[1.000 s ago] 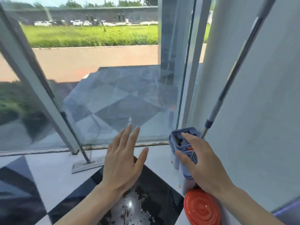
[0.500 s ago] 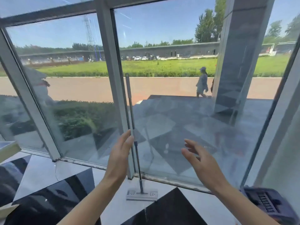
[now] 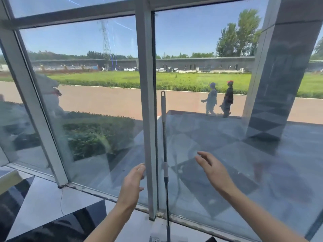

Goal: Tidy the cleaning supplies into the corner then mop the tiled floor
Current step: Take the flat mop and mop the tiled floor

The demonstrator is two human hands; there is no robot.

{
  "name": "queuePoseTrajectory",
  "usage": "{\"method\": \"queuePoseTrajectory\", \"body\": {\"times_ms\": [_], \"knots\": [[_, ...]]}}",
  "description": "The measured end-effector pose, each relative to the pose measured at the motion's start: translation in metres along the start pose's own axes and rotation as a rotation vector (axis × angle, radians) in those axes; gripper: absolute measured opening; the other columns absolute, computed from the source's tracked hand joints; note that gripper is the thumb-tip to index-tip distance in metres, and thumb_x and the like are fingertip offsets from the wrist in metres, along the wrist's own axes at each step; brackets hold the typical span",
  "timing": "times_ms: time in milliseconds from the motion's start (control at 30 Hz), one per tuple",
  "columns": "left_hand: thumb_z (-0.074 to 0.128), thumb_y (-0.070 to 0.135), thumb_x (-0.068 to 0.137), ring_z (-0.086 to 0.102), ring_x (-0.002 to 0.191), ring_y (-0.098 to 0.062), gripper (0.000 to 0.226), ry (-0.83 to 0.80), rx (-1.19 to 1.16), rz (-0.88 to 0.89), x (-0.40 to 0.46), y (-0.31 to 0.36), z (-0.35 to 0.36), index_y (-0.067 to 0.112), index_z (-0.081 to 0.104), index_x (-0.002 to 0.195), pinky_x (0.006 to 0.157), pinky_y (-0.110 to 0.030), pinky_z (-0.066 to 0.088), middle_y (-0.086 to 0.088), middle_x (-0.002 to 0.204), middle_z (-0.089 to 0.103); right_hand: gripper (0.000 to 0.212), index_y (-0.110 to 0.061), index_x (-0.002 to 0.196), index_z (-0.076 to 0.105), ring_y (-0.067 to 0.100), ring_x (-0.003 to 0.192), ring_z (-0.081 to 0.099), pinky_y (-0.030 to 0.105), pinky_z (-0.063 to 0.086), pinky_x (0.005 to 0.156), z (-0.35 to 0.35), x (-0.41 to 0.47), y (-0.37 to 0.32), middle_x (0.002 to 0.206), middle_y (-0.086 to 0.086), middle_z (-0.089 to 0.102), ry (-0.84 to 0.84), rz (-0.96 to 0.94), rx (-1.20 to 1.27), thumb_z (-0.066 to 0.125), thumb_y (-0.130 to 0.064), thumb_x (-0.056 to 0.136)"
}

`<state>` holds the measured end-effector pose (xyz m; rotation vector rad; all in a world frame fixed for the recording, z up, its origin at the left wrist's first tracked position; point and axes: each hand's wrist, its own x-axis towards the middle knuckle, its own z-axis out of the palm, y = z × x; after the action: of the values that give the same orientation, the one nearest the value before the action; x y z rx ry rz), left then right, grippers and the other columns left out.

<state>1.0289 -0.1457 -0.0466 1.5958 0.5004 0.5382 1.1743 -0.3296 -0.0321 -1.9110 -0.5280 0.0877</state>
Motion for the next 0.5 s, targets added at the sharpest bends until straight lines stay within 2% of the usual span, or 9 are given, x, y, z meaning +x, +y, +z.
{"method": "queuePoseTrajectory", "body": {"times_ms": [67, 167, 300, 400, 500], "knots": [[0.038, 0.041, 0.1, 0.054, 0.115, -0.015, 0.03, 0.002, 0.017, -0.033, 0.035, -0.013, -0.002, 0.029, 0.055, 0.122, 0.094, -0.038, 0.047, 0.006, 0.127, 0.057, 0.041, -0.015, 0.128, 0.056, 0.008, 0.107, 0.054, 0.022, 0.038, 0.087, 0.018, 0.043, 0.009, 0.117, -0.007, 0.06, -0.006, 0.004, -0.015, 0.052, -0.039, 0.094], [0.038, 0.038, 0.101, 0.056, 0.111, -0.014, 0.028, -0.004, 0.037, -0.061, 0.099, -0.023, 0.0, 0.028, 0.057, 0.117, 0.092, -0.037, 0.048, 0.006, 0.123, 0.059, 0.047, -0.016, 0.13, 0.054, 0.012, 0.113, 0.055, 0.029, 0.043, 0.093, 0.045, 0.119, 0.018, 0.126, -0.003, 0.06, -0.043, 0.018, 0.018, 0.05, -0.045, 0.093], [0.038, 0.035, 0.101, 0.057, 0.109, -0.016, 0.028, 0.005, 0.051, -0.099, 0.197, -0.03, 0.006, 0.025, 0.059, 0.117, 0.09, -0.039, 0.05, 0.001, 0.122, 0.061, 0.048, -0.012, 0.13, 0.054, 0.011, 0.111, 0.053, 0.023, 0.036, 0.09, 0.081, 0.228, 0.021, 0.127, 0.0, 0.059, -0.07, -0.003, 0.035, 0.049, -0.043, 0.094], [0.04, 0.034, 0.1, 0.059, 0.106, -0.02, 0.026, 0.038, 0.018, -0.181, 0.26, -0.027, 0.009, 0.023, 0.063, 0.107, 0.09, -0.043, 0.051, -0.002, 0.118, 0.063, 0.053, -0.011, 0.134, 0.051, 0.015, 0.12, 0.051, 0.023, 0.034, 0.093, 0.104, 0.304, 0.024, 0.132, 0.001, 0.056, -0.101, 0.008, -0.015, 0.05, -0.045, 0.093], [0.04, 0.036, 0.1, 0.061, 0.104, -0.019, 0.027, 0.059, -0.012, -0.226, 0.308, -0.027, 0.006, 0.022, 0.063, 0.108, 0.091, -0.043, 0.052, -0.001, 0.115, 0.065, 0.061, -0.01, 0.139, 0.045, 0.02, 0.128, 0.047, 0.027, 0.034, 0.097, 0.126, 0.373, 0.025, 0.139, 0.004, 0.051, -0.101, 0.045, -0.044, 0.05, -0.048, 0.092]]}}
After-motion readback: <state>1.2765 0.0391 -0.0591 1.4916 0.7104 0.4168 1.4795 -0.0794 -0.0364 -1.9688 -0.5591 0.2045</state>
